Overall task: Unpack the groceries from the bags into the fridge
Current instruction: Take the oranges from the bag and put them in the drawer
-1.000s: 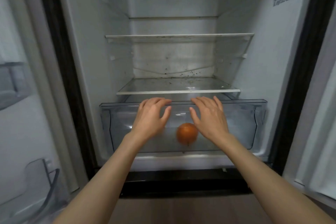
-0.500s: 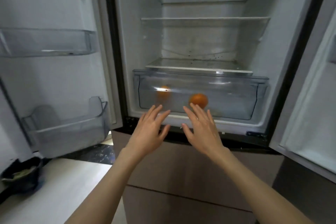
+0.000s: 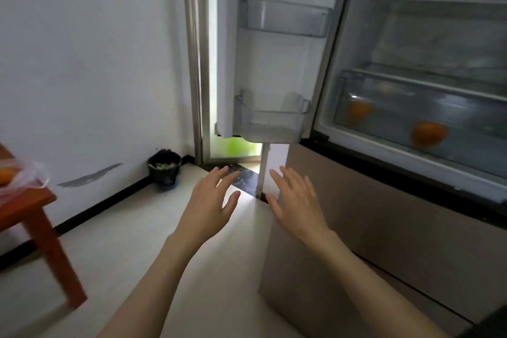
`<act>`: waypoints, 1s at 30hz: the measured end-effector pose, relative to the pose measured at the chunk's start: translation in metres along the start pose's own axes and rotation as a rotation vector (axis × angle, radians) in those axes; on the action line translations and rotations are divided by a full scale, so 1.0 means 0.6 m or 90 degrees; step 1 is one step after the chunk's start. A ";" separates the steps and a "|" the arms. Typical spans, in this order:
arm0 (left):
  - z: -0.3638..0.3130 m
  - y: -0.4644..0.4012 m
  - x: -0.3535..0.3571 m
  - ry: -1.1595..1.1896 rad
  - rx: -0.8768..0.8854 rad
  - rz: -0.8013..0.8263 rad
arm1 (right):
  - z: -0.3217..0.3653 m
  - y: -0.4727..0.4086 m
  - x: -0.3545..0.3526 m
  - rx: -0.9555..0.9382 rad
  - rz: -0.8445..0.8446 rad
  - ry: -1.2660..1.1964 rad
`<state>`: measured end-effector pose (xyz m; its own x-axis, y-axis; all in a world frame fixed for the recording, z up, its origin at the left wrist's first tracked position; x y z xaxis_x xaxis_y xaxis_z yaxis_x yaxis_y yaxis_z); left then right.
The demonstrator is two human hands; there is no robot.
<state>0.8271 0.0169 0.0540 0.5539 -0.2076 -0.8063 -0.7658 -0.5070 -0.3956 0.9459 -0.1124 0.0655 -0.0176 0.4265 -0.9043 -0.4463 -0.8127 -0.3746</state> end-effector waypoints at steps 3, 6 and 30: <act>0.110 0.072 -0.058 -0.056 -0.072 0.003 | 0.114 -0.014 0.075 -0.052 0.029 -0.014; 0.227 0.141 -0.117 -0.126 -0.126 0.017 | 0.232 -0.032 0.152 -0.099 0.054 -0.020; 0.871 0.279 -0.376 -0.161 -0.557 -0.047 | 0.808 -0.362 0.579 -0.343 0.234 -0.148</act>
<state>0.4029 0.4162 -0.0602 0.4254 -0.0121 -0.9049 -0.1537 -0.9864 -0.0590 0.6030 0.4047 -0.0682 -0.3001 0.1110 -0.9474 0.1309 -0.9790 -0.1561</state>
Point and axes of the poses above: each hand's wrist, its own y-axis away from the middle knuckle, its own x-axis out of the palm, z = x × y, the point moved 4 cm from there along -y, towards the middle knuckle, and after that the axes turned 4 degrees about -x, right-handed, at the moved point
